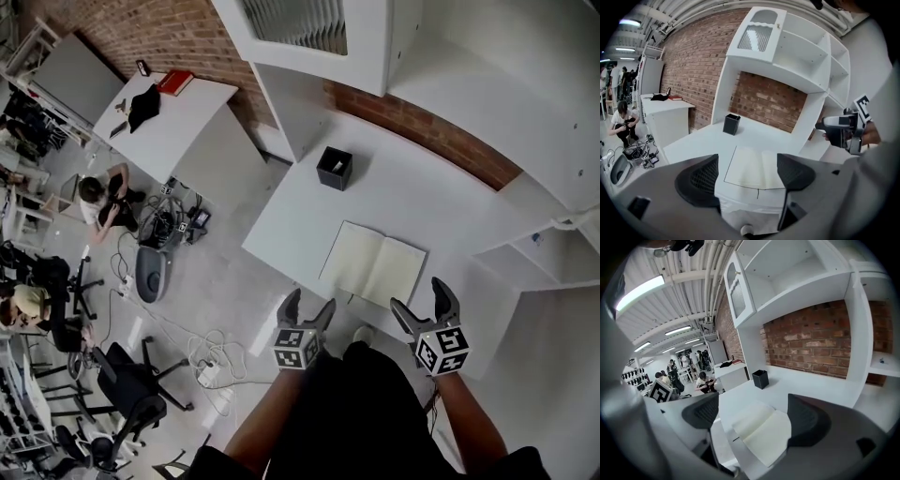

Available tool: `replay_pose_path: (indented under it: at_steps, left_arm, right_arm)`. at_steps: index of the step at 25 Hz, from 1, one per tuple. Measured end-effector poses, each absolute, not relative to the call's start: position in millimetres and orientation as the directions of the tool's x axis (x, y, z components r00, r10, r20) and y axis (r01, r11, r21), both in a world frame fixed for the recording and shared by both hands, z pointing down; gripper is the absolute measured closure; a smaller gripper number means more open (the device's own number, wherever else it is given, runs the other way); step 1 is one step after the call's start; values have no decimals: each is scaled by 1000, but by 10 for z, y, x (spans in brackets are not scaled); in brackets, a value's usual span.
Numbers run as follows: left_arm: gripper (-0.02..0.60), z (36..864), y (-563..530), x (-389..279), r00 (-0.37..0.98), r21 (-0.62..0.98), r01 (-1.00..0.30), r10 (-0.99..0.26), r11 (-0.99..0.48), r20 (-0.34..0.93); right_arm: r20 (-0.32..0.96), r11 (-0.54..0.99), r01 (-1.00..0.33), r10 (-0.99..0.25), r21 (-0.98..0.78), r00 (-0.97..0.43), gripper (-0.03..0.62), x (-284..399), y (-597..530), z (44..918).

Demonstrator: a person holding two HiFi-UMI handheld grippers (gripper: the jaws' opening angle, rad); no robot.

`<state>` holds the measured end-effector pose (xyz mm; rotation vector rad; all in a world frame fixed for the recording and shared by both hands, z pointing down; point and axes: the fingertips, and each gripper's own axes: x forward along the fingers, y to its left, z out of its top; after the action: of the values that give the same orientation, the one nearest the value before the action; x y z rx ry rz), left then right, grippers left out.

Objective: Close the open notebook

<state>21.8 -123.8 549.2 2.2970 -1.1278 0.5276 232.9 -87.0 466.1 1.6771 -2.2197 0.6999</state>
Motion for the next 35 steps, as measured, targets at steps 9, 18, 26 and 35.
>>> replay_pose_path:
  at_steps: [9, 18, 26, 35]
  left_arm:
    - [215, 6223, -1416, 309, 621, 342, -766, -491, -544, 611]
    - [215, 6718, -1587, 255, 660, 437, -744, -450, -506, 601]
    - [215, 6913, -1692, 280, 688, 593, -723, -447, -355, 571]
    - [215, 7038, -1777, 333, 701, 643, -705, -427, -298, 571]
  right_arm:
    - [530, 198, -962, -804, -190, -270, 152, 2016, -1044, 5168]
    - [651, 211, -956, -700, -206, -295, 152, 1676, -1068, 5901]
    - [721, 286, -942, -614, -175, -321, 152, 1435, -1224, 6380]
    - [739, 371, -914, -568, -164, -363, 152, 1228, -1378, 6657]
